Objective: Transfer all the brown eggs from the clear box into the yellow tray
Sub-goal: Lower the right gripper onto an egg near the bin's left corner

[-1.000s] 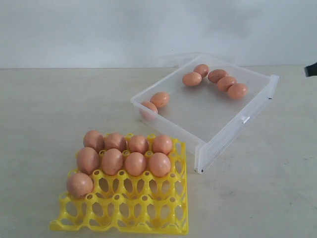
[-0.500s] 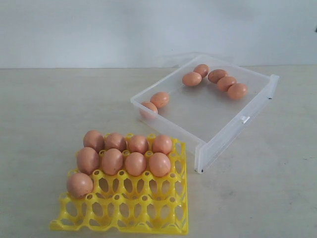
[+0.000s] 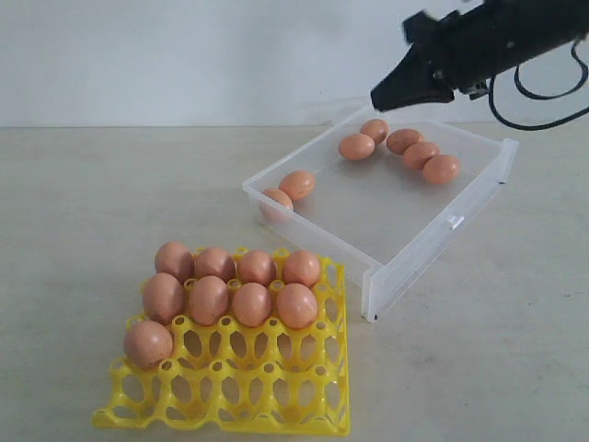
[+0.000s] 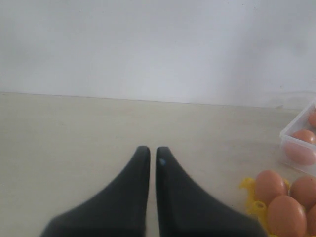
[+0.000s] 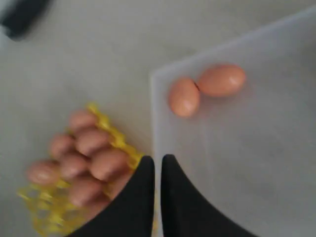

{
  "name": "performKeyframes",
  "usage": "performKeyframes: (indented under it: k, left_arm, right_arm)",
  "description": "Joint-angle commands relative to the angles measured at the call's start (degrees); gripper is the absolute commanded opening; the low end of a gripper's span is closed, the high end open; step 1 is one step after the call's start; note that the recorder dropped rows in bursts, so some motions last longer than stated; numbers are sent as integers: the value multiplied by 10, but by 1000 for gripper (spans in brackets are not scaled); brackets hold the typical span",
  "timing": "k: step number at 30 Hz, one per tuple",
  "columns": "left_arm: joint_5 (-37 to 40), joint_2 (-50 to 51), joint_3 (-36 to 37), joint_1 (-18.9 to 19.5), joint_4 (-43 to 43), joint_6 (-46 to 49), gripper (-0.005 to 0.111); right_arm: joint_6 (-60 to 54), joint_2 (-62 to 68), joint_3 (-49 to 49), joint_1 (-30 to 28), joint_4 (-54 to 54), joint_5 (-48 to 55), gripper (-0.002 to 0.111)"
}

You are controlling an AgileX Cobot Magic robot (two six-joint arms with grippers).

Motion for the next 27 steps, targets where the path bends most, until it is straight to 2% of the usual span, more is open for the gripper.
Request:
performKeyframes:
  k: [1, 4, 6, 9, 12, 16, 20, 24, 27]
  left_arm:
    - [-3, -2, 1, 3, -1, 0, 4]
    - [-3, -2, 1, 3, -1, 0, 4]
    - [-3, -2, 1, 3, -1, 0, 4]
    - [-3, -2, 1, 3, -1, 0, 4]
    - [-3, -2, 1, 3, -1, 0, 4]
    - [-3, -2, 1, 3, -1, 0, 4]
    - [-3, -2, 1, 3, -1, 0, 4]
    - [-3, -2, 1, 3, -1, 0, 4]
    - [-3, -2, 1, 3, -1, 0, 4]
  right_arm:
    - [197, -2, -95, 96, -376, -4, 0]
    - [314, 1, -143, 140, -507, 0, 0]
    - [337, 12, -174, 154, -517, 19, 0]
    - [335, 54, -221, 158, -475, 55, 0]
    - [280, 110, -263, 158, -388, 55, 0]
    - [113, 169, -270, 158, -285, 6, 0]
    - [-22, 203, -270, 158, -267, -4, 0]
    - [-52, 225, -270, 158, -278, -13, 1]
    - [-54, 238, -270, 159, -264, -28, 15]
